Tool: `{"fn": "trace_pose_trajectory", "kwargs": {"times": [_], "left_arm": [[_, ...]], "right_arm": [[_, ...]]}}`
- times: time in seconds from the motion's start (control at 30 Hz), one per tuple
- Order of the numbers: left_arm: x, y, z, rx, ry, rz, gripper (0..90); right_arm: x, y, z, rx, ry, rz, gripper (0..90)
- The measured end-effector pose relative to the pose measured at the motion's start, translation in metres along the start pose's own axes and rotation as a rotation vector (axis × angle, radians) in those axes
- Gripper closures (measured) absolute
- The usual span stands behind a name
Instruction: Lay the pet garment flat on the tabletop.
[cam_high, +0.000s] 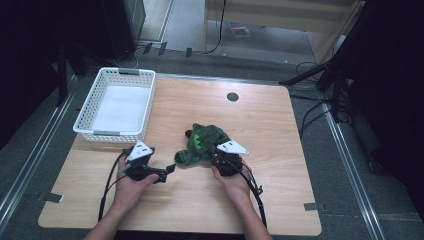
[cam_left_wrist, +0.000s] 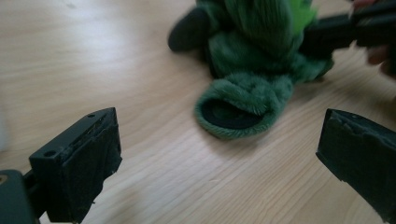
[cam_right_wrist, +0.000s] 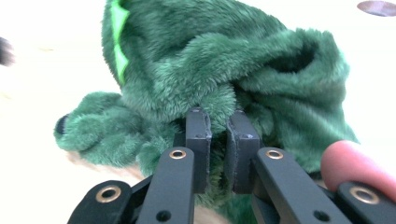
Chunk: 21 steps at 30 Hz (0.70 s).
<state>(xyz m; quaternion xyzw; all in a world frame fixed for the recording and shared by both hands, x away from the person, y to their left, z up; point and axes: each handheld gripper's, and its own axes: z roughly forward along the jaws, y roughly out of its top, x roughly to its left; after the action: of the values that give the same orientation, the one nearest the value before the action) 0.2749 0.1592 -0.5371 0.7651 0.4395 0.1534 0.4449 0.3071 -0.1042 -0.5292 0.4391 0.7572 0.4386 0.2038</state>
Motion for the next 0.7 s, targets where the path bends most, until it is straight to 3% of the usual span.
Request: {"fn": "trace_pose_trajectory", "kwargs": {"times": [0.1, 0.2, 0.37, 0.4, 0.43, 0.5, 0.6, 0.7], "left_arm": [[-0.01, -0.002, 0.011, 0.039, 0.014, 0.031, 9.7], [-0.015, -0.002, 0.018, 0.079, 0.016, 0.052, 26.9], [-0.024, -0.005, 0.016, 0.09, -0.032, 0.107, 72.3], [-0.025, -0.005, 0.014, 0.091, -0.054, 0.118, 72.3], [-0.028, -0.008, 0.011, 0.101, -0.081, 0.137, 82.5], [-0.03, -0.01, 0.009, 0.109, -0.099, 0.149, 85.9], [-0.036, -0.019, 0.002, 0.122, -0.144, 0.184, 86.8], [-0.037, -0.023, -0.002, 0.12, -0.18, 0.172, 87.0]], "right_arm": [[0.004, 0.0, -0.007, -0.018, 0.025, -0.016, 82.9], [0.009, 0.0, -0.014, -0.033, 0.045, -0.031, 83.0], [0.012, -0.002, -0.025, -0.034, 0.058, -0.035, 83.0], [0.013, -0.003, -0.028, -0.035, 0.06, -0.039, 82.9], [0.014, -0.005, -0.034, -0.033, 0.064, -0.043, 82.3], [0.014, -0.006, -0.037, -0.031, 0.067, -0.043, 81.3], [0.009, -0.015, -0.044, -0.008, 0.102, -0.05, 60.5], [0.001, -0.01, -0.055, -0.076, 0.132, -0.017, 45.9]]}}
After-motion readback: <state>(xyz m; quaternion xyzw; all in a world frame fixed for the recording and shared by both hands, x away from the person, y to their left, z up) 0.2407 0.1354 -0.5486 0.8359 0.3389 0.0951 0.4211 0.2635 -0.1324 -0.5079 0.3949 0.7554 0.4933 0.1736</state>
